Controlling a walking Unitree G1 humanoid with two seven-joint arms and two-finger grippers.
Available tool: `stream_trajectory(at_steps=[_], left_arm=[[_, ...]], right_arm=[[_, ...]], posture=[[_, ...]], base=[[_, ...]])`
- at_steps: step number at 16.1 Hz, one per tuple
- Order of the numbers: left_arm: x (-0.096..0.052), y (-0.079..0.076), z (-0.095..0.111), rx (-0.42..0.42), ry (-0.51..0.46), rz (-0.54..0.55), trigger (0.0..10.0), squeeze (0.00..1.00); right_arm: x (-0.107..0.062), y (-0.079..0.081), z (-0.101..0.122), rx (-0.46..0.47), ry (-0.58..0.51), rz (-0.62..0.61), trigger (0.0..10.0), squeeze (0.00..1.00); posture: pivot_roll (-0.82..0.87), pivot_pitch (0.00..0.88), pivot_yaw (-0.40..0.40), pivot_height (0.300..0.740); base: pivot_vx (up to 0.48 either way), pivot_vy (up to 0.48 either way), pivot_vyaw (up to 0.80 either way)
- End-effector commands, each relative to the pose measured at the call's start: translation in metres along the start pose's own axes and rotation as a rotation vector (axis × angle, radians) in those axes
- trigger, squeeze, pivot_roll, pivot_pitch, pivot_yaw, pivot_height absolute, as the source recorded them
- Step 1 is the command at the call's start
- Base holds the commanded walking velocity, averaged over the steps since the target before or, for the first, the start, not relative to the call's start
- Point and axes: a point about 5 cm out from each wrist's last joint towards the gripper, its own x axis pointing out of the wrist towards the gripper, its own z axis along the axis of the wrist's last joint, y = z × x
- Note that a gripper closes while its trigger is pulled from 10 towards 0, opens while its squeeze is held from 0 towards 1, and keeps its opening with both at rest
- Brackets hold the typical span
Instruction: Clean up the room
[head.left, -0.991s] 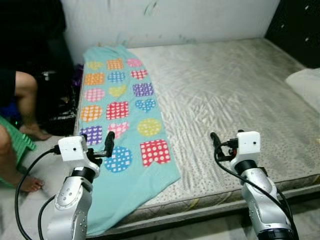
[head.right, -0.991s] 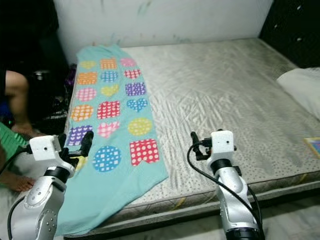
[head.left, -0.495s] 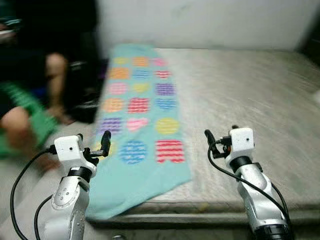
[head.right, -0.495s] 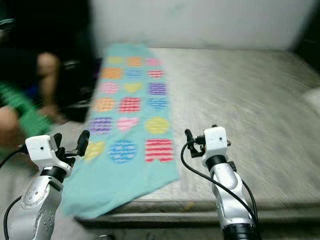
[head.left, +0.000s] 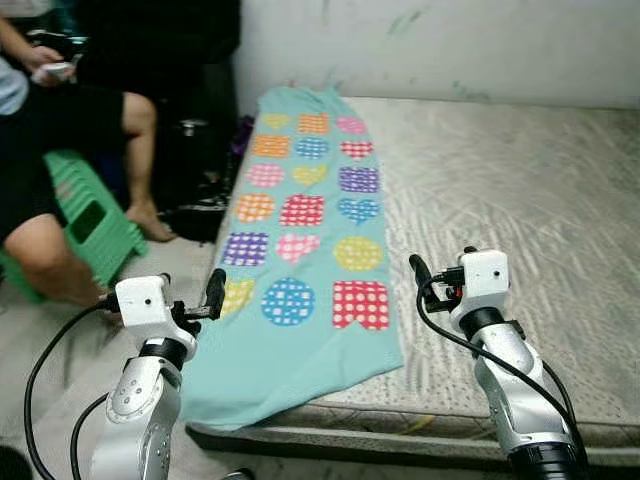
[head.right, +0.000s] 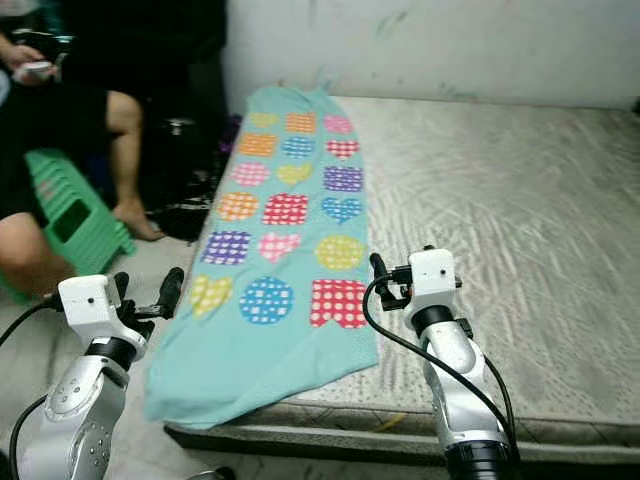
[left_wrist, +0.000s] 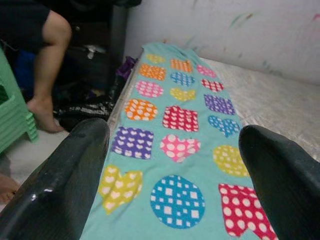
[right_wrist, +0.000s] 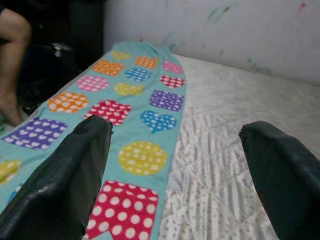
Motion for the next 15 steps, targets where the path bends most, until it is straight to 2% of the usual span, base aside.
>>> stream_trajectory(at_steps=[1,4,9,15], left_arm=[[-0.0027,0.0002,-0.0077,0.005,0.049,-0.013,10.0,0.0],[-0.0052,0.0002,-0.0083,0.02,0.064,-0.028,10.0,0.0],[-0.0047,0.0001,-0.004,0.014,0.064,-0.025,10.0,0.0],[-0.0052,0.0001,-0.0036,0.017,0.066,-0.02,10.0,0.0]], right_arm=[[-0.0008,0.0001,0.0008,0.022,0.004,-0.001,10.0,0.0],[-0.0035,0.0025,0.0009,0.04,0.011,0.012,10.0,0.0],[-0.0072,0.0032,0.0032,0.056,0.016,0.03,10.0,0.0],[-0.0073,0.0045,0.0041,0.053,0.016,0.048,10.0,0.0]], posture=[[-0.01,0.089,-0.012,0.74],[-0.01,0.12,-0.015,0.735],[-0.02,0.157,-0.012,0.68],[-0.02,0.161,-0.018,0.625]], base=[[0.0,0.0,0.0],[0.0,0.0,0.0],[0.0,0.0,0.0],[0.0,0.0,0.0]])
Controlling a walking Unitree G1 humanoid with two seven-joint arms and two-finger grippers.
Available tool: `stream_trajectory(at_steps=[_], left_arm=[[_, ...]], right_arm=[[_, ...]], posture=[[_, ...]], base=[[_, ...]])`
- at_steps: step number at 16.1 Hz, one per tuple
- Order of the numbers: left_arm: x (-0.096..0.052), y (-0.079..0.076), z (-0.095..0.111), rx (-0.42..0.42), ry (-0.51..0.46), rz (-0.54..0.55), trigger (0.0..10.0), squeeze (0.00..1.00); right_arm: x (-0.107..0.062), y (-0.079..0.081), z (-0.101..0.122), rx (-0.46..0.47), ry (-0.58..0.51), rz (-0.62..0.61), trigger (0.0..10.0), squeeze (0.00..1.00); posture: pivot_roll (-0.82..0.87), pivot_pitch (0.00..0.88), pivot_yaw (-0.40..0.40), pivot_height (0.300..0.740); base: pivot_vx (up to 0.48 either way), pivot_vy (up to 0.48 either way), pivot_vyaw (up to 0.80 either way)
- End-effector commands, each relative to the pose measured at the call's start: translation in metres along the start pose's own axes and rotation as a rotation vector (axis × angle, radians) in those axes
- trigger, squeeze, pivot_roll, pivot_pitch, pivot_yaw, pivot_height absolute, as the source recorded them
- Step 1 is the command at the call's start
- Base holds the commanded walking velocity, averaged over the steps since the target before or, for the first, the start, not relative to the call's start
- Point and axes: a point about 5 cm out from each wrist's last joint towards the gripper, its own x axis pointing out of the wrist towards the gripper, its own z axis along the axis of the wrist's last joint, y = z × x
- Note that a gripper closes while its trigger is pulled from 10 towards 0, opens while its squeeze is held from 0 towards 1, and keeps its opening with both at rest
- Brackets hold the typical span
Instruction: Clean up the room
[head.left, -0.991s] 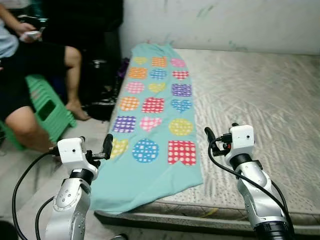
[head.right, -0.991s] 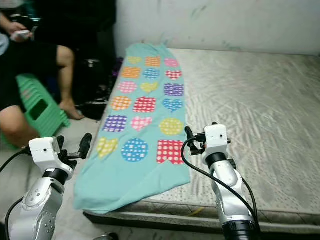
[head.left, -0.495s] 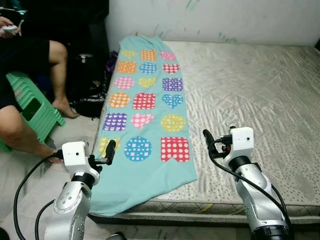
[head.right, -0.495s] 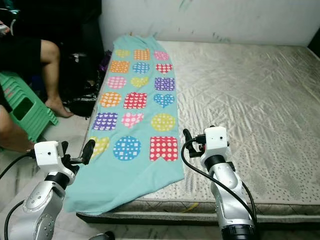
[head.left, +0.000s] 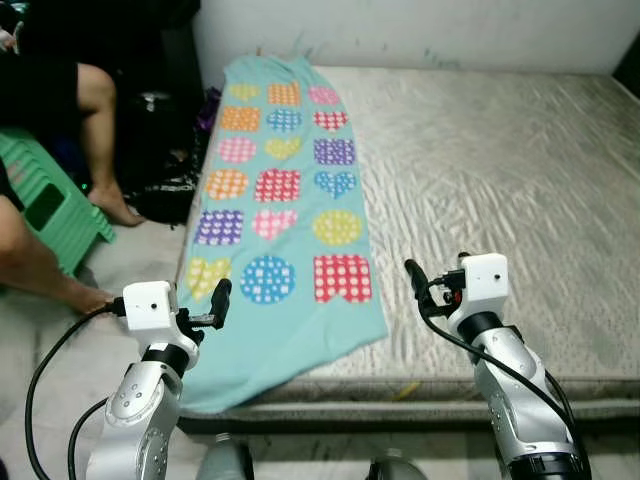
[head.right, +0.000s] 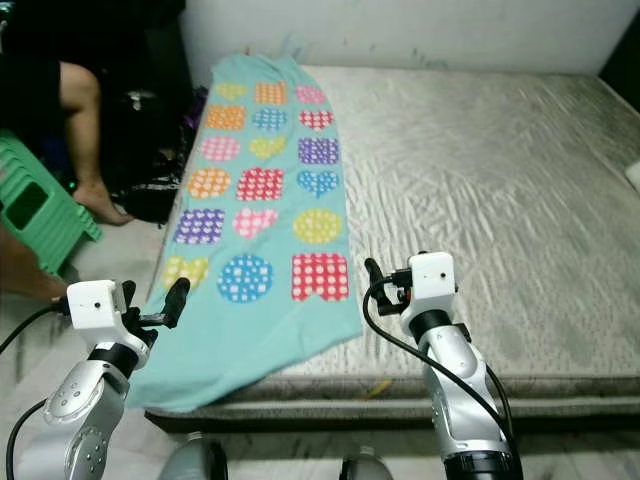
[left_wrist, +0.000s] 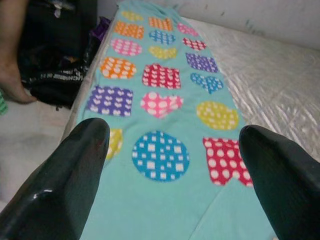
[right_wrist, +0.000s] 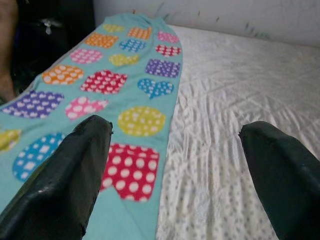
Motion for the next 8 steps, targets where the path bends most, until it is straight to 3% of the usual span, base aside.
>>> stream_trajectory(at_steps=[1,8], left_arm=[[-0.0014,0.0013,-0.0001,0.005,0.008,0.011,10.0,0.0],[-0.0019,0.0041,0.0076,0.028,-0.038,0.062,10.0,0.0]], right_arm=[[-0.0008,0.0,0.0019,-0.002,-0.002,0.008,10.0,0.0],[0.0024,0.002,0.0042,-0.009,-0.002,0.029,10.0,0.0]], posture=[[-0.02,0.16,-0.02,0.615],[-0.02,0.167,-0.026,0.615]], base=[[0.0,0.0,0.0],[0.0,0.0,0.0]])
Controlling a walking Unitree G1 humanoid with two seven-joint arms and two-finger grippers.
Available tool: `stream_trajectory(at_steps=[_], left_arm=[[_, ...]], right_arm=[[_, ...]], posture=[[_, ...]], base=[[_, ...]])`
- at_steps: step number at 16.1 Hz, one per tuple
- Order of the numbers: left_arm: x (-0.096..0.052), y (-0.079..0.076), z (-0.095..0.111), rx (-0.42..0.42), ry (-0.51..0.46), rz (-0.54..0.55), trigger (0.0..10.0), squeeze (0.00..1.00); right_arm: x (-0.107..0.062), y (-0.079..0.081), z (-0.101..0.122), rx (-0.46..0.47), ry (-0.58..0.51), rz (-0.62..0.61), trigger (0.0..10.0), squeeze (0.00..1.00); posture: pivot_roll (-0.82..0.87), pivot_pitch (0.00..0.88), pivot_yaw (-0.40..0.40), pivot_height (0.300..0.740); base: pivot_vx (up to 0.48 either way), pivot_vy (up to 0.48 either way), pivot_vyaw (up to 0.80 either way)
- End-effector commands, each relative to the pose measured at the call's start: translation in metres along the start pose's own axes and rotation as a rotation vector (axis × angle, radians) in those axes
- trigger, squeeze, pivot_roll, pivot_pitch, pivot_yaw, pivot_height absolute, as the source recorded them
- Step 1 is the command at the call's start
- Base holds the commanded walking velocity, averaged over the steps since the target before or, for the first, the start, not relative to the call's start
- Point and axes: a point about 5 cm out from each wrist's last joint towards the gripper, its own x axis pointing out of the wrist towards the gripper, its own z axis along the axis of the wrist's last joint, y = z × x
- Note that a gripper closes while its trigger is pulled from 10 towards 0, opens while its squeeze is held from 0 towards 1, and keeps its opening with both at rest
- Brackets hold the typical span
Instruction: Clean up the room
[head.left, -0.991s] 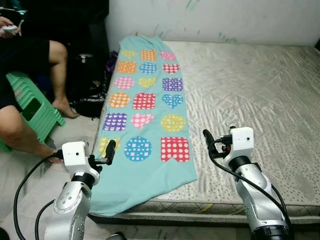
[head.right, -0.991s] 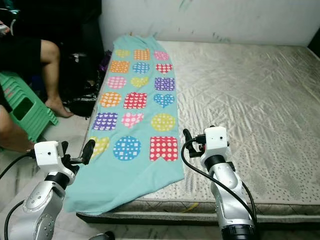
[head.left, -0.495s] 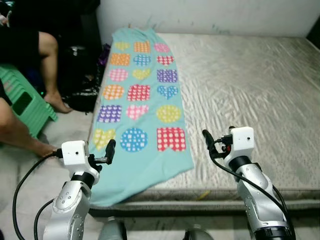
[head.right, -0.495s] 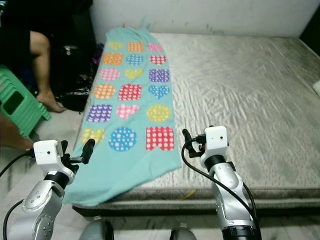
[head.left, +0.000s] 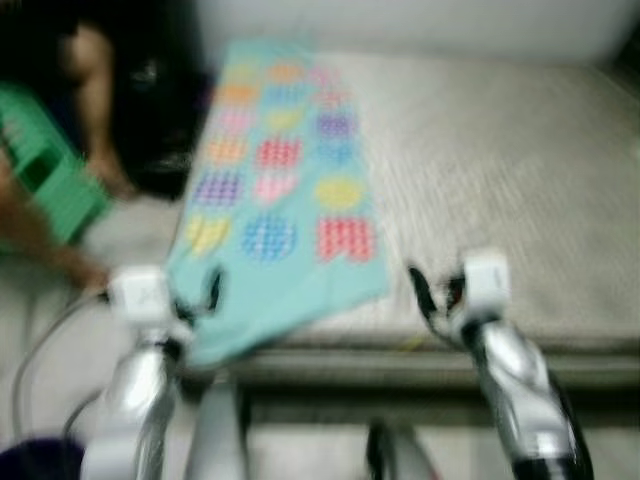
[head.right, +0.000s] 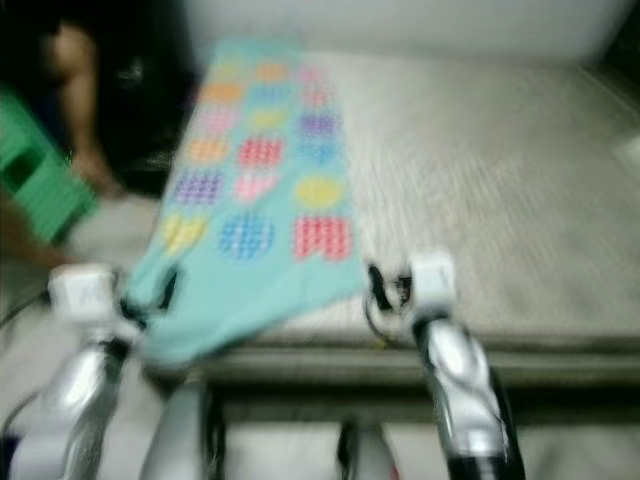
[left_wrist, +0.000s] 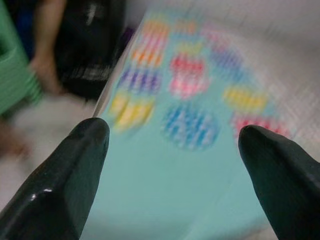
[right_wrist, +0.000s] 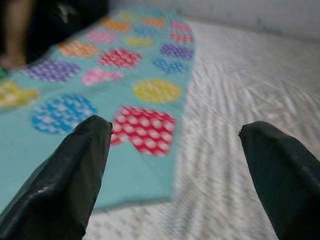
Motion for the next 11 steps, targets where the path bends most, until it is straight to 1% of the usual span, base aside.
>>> stream_trajectory(at_steps=[1,4,6,11], left_arm=[[-0.004,0.001,-0.001,0.014,0.016,0.006,10.0,0.0],[-0.01,0.001,-0.005,0.008,0.034,0.007,10.0,0.0],[-0.009,0.001,-0.005,0.0,0.036,0.014,10.0,0.0],[-0.008,-0.008,-0.005,-0.008,0.036,-0.003,10.0,0.0]], right_arm=[[-0.007,0.004,-0.008,0.015,0.036,0.018,10.0,0.0],[-0.015,0.007,-0.012,0.013,0.062,0.049,10.0,0.0],[-0.016,0.009,-0.012,0.01,0.069,0.072,10.0,0.0],[-0.018,0.011,-0.012,0.013,0.085,0.089,10.0,0.0]], posture=[[-0.02,0.184,-0.033,0.615],[-0.02,0.221,-0.048,0.615],[-0.04,0.237,-0.058,0.596],[-0.04,0.246,-0.056,0.536]], base=[[0.0,0.0,0.0],[0.0,0.0,0.0],[0.0,0.0,0.0],[0.0,0.0,0.0]])
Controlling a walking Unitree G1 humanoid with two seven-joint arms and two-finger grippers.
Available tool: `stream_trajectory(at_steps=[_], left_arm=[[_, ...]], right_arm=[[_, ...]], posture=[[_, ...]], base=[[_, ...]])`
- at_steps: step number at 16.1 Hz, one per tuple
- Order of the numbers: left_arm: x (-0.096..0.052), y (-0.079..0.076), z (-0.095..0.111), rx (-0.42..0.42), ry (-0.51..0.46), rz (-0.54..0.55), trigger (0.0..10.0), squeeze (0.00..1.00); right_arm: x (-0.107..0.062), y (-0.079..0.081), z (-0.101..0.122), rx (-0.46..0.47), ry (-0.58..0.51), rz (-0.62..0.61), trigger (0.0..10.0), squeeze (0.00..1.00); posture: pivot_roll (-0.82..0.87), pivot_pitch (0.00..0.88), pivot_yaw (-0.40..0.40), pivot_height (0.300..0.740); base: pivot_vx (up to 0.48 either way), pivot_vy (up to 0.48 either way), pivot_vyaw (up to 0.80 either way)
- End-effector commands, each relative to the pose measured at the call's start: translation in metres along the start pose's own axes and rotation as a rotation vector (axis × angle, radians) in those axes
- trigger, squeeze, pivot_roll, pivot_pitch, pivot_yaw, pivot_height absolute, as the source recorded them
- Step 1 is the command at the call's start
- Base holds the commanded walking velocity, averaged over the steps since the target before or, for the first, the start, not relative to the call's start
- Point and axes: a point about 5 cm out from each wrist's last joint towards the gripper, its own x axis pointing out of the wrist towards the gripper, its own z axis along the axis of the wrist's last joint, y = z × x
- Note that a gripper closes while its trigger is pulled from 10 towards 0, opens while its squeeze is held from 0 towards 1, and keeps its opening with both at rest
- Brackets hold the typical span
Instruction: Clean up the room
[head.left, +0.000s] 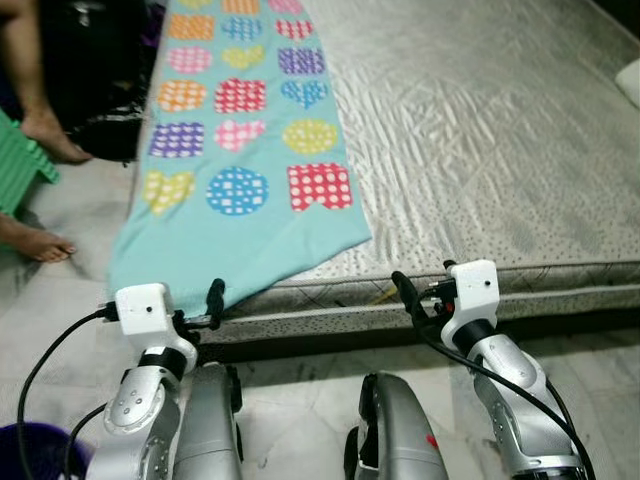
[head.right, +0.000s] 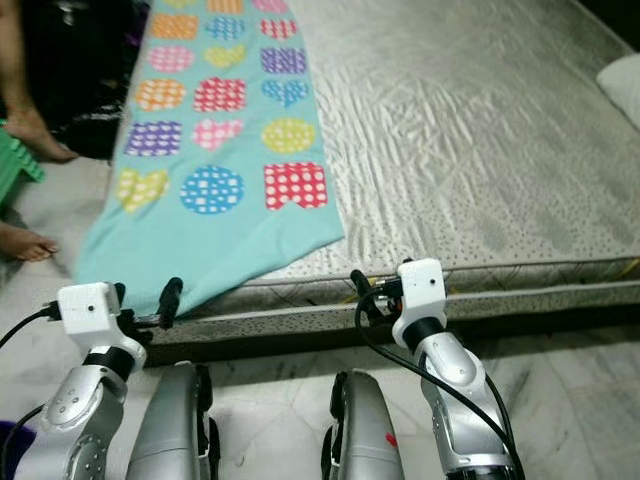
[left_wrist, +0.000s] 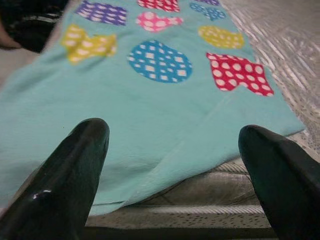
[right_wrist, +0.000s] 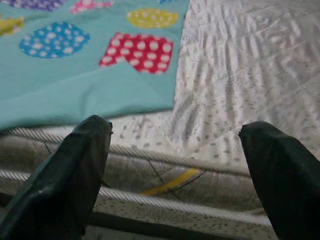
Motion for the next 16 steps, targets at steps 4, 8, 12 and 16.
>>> stream_trajectory(at_steps=[4,8,12,16], left_arm=[[-0.002,-0.003,0.001,0.0,0.0,-0.014,10.0,0.0],[-0.001,-0.003,0.009,-0.003,-0.041,0.004,10.0,0.0],[-0.003,-0.004,0.011,-0.01,-0.055,-0.001,10.0,0.0],[-0.001,-0.006,0.013,-0.015,-0.064,-0.018,10.0,0.0]], right_arm=[[0.001,0.0,-0.002,0.007,0.019,0.006,10.0,0.0],[0.006,0.001,0.004,0.011,-0.004,0.015,10.0,0.0],[0.008,0.005,0.009,-0.033,-0.038,0.043,10.0,0.0],[0.013,0.004,0.009,0.007,-0.042,0.028,10.0,0.0]], posture=[[-0.03,0.245,-0.061,0.516],[-0.03,0.246,-0.066,0.516],[-0.02,0.24,-0.063,0.516],[-0.02,0.23,-0.063,0.516]], base=[[0.0,0.0,0.0],[0.0,0.0,0.0],[0.0,0.0,0.4],[0.128,0.0,0.35]])
